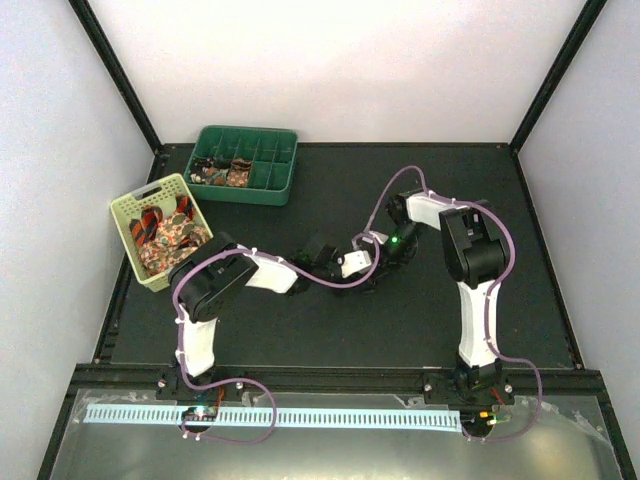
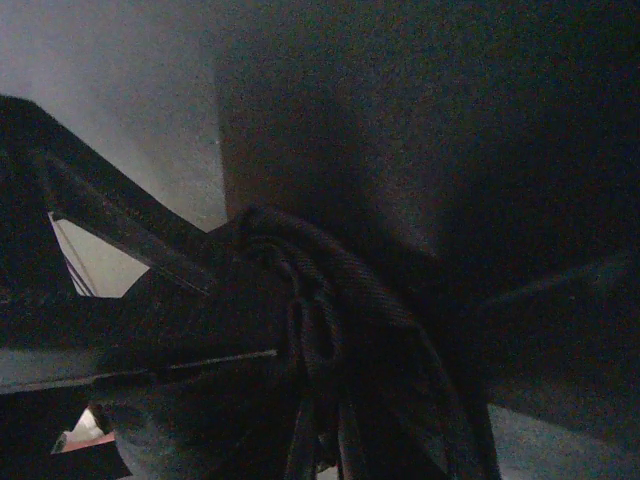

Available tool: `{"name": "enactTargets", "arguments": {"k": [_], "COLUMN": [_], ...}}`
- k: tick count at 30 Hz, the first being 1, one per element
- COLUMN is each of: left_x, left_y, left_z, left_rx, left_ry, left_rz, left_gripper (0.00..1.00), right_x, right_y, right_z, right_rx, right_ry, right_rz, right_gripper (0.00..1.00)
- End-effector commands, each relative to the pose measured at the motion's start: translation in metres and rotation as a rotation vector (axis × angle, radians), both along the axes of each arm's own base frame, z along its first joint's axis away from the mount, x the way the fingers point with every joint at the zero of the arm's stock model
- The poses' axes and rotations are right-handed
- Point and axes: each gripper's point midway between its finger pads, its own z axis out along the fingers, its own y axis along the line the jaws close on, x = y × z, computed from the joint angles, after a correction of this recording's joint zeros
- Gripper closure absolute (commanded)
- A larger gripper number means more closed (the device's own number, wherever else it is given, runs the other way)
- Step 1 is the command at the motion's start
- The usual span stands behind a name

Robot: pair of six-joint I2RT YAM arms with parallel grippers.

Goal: Roll the ties
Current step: Roll the tie at the center of the board.

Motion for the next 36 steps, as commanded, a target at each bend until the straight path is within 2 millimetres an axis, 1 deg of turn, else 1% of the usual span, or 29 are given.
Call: {"name": "enactTargets", "arguments": {"k": [1, 4, 6, 8, 10, 12, 13, 15, 17, 20, 23, 26, 29, 33, 36], "left_x": [-0.016, -0.023, -0.026, -0.028, -0.029, -0.029, -0.028, -0.028, -0.027, -0.027, -0.028, -0.029, -0.028, -0.028, -0.027], "left_y": [0.025, 0.037, 0.042, 0.046, 0.047, 0.046, 0.045, 0.043, 0.043, 0.043, 0.044, 0.044, 0.044, 0.043, 0.042], "left_z": [-0.024, -0.039, -0.046, -0.052, -0.055, -0.056, -0.056, -0.056, -0.056, -0.056, -0.057, -0.057, -0.056, -0.056, -0.056], "left_rx": [0.129, 0.194, 0.221, 0.237, 0.242, 0.241, 0.241, 0.240, 0.239, 0.240, 0.239, 0.240, 0.240, 0.240, 0.239], "left_ry": [0.035, 0.053, 0.061, 0.069, 0.078, 0.080, 0.079, 0.079, 0.077, 0.077, 0.078, 0.080, 0.079, 0.080, 0.080], "left_rz": [0.017, 0.031, 0.040, 0.045, 0.048, 0.047, 0.047, 0.043, 0.043, 0.043, 0.042, 0.044, 0.044, 0.044, 0.044], "left_gripper": [0.57, 0.59, 0.60, 0.61, 0.62, 0.62, 0.62, 0.62, 0.62, 0.63, 0.63, 0.63, 0.62, 0.62, 0.62], "right_x": [0.021, 0.026, 0.027, 0.026, 0.022, 0.018, 0.015, 0.012, 0.011, 0.009, 0.000, -0.006, -0.007, -0.006, -0.005], "right_y": [-0.007, -0.013, -0.020, -0.028, -0.034, -0.039, -0.040, -0.039, -0.036, -0.027, -0.015, -0.002, 0.004, 0.010, 0.011], "right_z": [-0.023, -0.006, 0.006, 0.017, 0.023, 0.022, 0.019, 0.013, 0.008, 0.001, -0.006, -0.006, 0.000, 0.019, 0.026], "right_rx": [-0.076, -0.046, -0.026, -0.001, 0.023, 0.028, 0.025, 0.028, 0.037, 0.061, 0.076, 0.135, 0.187, 0.275, 0.298], "right_ry": [-0.096, -0.084, -0.071, -0.056, -0.043, -0.027, -0.015, 0.008, 0.028, 0.067, 0.100, 0.143, 0.168, 0.155, 0.136], "right_rz": [0.036, 0.008, -0.022, -0.052, -0.078, -0.099, -0.104, -0.125, -0.160, -0.194, -0.172, -0.178, -0.186, -0.191, -0.200], "right_gripper": [0.93, 0.80, 0.70, 0.61, 0.52, 0.44, 0.40, 0.31, 0.24, 0.21, 0.19, 0.18, 0.19, 0.21, 0.28]}}
